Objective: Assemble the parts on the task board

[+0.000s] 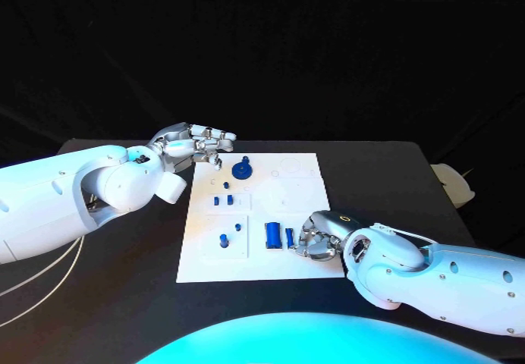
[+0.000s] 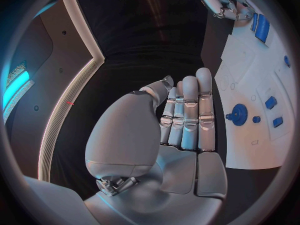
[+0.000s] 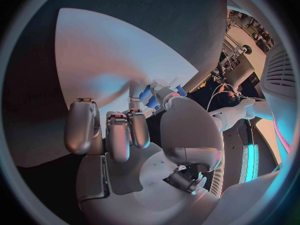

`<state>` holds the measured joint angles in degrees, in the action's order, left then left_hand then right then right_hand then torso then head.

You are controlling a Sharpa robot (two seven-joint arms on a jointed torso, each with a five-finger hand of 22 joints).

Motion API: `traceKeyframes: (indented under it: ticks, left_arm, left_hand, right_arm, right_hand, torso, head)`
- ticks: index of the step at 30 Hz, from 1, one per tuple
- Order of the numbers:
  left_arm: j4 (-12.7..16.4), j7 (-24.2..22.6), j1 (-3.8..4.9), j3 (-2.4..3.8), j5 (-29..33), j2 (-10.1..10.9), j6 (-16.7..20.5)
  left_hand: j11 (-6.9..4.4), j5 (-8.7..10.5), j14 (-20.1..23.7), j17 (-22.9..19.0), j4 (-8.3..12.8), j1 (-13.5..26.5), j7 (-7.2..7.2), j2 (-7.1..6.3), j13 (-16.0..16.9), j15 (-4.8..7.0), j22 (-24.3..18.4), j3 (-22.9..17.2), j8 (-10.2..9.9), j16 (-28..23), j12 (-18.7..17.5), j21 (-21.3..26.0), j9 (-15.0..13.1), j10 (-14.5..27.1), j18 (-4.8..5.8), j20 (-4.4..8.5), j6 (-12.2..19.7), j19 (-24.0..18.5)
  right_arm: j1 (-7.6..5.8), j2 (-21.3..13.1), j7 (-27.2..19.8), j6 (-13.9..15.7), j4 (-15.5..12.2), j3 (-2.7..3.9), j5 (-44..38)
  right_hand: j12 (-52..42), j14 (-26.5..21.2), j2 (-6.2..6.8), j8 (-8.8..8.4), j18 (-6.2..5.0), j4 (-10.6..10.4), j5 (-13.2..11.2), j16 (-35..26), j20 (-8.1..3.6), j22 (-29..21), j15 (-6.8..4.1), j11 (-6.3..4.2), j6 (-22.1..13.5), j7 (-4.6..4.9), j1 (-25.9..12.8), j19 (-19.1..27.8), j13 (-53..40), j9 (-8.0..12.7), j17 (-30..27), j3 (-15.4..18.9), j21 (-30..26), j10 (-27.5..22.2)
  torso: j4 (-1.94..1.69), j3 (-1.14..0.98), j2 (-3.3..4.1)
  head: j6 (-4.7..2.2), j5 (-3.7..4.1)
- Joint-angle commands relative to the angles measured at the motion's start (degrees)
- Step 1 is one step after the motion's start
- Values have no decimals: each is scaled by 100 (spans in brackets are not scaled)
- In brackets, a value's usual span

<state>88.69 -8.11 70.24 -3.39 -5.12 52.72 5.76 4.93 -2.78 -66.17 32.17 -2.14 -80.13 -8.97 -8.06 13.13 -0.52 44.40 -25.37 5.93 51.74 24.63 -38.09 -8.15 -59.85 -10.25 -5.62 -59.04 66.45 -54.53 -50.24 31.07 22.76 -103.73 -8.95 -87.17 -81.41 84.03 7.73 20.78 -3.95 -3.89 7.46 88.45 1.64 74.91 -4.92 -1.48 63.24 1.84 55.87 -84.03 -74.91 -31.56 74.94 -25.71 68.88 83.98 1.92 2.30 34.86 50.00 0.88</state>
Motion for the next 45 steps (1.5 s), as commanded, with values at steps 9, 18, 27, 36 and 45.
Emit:
traceKeyframes:
  ticks: [9, 18, 27, 36, 45]
  left_arm:
    - [4, -32, 1, 2, -26, 3, -96]
    - [0, -48, 1, 2, -26, 1, -95]
    - [-89, -179, -3, -3, 6, -55, 2]
    - [-397, -470, -36, -17, 399, -241, 303]
    - [-1190, -1058, -247, -10, 1103, -714, 592]
  left_hand:
    - [-5, 4, -45, -12, 31, -44, -6, 20, 0, -1, -9, -4, -26, -36, 35, 31, 9, 46, -26, 16, 20, 39]
    - [-5, 4, -46, -14, 32, -47, -6, 21, 0, -1, -9, -6, -26, -37, 37, 31, 9, 47, -26, 16, 20, 39]
    - [-4, 5, -46, -18, 24, -37, -6, 20, 0, -2, -9, -2, -23, -40, 44, 33, 9, 43, -25, 16, 14, 39]
    - [15, 5, 443, -229, -29, 9, -1, 5, -17, -66, -136, 7, -1, -432, 87, 319, 11, 45, -5, -40, -22, -324]
    - [187, 2, 1308, -1227, -243, 165, -4, -3, -404, -449, -881, -55, -64, -2228, -470, 1597, 52, 131, 135, -397, 124, -1516]
  right_arm:
    - [-6, -137, -178, 30, -252, 6, 20]
    - [-18, -323, -348, 282, -338, 27, 116]
    - [-356, -478, -1860, 769, -40, 54, 1775]
    - [-705, -243, -3861, 481, 912, 60, 5067]
    - [-1085, 401, -4893, -213, 2357, 130, 7417]
  right_hand:
    - [14, 536, 119, 53, 25, 7, 233, 4, -43, 1017, -28, -38, -55, 24, 73, -61, -883, -12, 1227, 536, -46, 134]
    - [26, 534, 23, 54, 21, -59, 416, -1, -44, 1013, -30, -40, -62, 20, 105, -58, -878, 0, 1219, 751, -64, 130]
    - [917, 313, -225, -168, -208, 4, 815, -533, 21, 656, 70, 94, -440, 180, 501, 382, -273, 112, 370, 861, -1542, -426]
    - [4253, -974, -538, -589, -636, 341, 712, -3851, 353, -745, 414, 477, -1130, 572, 1292, 1827, 2251, 360, -3221, 777, -5214, -2563]
    - [6098, -2493, -497, -1081, -569, 315, 188, -6328, 890, -2054, 945, 884, -1236, 857, 1382, 3021, 4502, 1043, -4610, 610, -6550, -3057]
  torso:
    - [20, -5, -9]
    - [5, -2, -7]
    - [26, 31, -91]
    - [32, 108, -261]
    - [51, 147, -481]
  head:
    - [0, -1]
    - [0, 22]
    - [0, 23]
    - [0, 28]
    - [-151, 9]
